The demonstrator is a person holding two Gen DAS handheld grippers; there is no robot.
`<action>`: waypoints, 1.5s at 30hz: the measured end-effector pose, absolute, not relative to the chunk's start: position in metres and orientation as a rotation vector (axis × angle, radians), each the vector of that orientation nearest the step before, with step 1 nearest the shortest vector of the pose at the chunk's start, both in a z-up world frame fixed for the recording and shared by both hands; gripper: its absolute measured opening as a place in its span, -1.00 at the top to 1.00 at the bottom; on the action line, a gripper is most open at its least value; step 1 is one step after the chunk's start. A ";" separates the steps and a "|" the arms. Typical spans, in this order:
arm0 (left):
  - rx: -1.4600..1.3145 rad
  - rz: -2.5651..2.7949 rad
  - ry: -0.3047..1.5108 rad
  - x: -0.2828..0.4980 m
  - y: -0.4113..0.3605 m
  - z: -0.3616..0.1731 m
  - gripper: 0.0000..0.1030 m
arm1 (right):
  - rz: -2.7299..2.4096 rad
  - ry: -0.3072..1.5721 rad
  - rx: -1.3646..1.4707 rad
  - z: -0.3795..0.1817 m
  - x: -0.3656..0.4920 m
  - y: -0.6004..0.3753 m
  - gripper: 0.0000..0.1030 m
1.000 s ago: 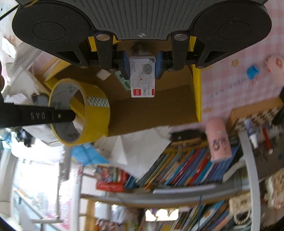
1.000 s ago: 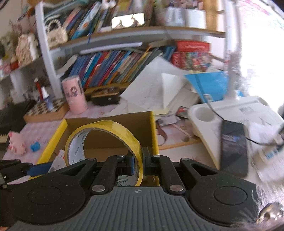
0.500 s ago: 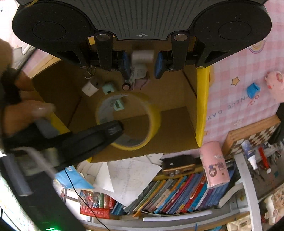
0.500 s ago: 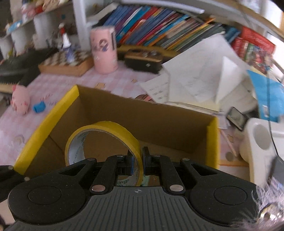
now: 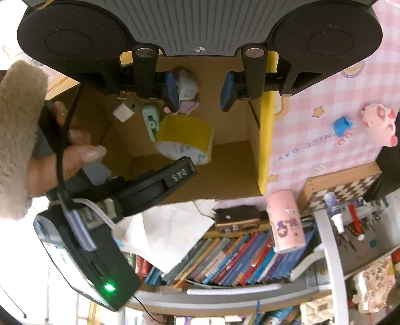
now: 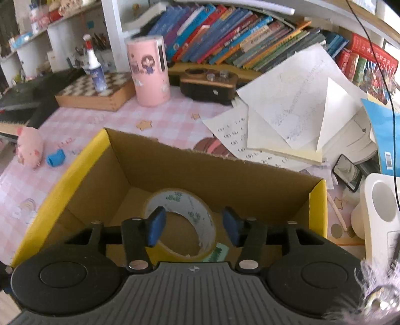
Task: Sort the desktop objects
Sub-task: 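Open the right tool to drop the tape roll while the left tool drops the card box into the box, then withdraw both tools from the box toward the plush toy and eraser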
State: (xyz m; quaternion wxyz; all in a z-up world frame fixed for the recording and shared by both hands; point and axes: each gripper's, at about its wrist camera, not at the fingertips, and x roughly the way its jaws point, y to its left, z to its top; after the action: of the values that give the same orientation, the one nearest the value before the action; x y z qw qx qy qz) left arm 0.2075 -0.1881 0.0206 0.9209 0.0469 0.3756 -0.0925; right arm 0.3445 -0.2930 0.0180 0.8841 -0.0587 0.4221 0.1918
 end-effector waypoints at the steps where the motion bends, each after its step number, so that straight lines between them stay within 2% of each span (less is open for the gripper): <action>1: 0.090 -0.182 0.762 0.205 -0.186 0.023 0.27 | 0.402 0.867 -0.118 0.021 0.341 -0.294 0.00; 19: 0.039 -0.078 0.611 0.163 -0.147 0.046 0.13 | 0.228 0.548 -0.047 0.068 0.219 -0.340 -0.20; 21: 0.041 -0.077 0.600 0.157 -0.144 0.046 -0.01 | 0.198 0.505 -0.080 0.069 0.201 -0.340 -0.24; 24: 0.044 -0.084 0.590 0.147 -0.138 0.043 -0.08 | 0.146 0.472 -0.089 0.068 0.177 -0.341 -0.36; 45: 0.045 -0.162 0.674 0.071 -0.056 0.017 -0.10 | 0.005 0.668 0.039 0.027 0.062 -0.265 -0.42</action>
State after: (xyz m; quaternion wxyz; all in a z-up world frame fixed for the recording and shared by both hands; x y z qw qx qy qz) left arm 0.0710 -0.0556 0.0174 0.9403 0.0219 0.3302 -0.0796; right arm 0.0624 -0.2654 0.0267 0.9446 0.0190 0.3276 0.0024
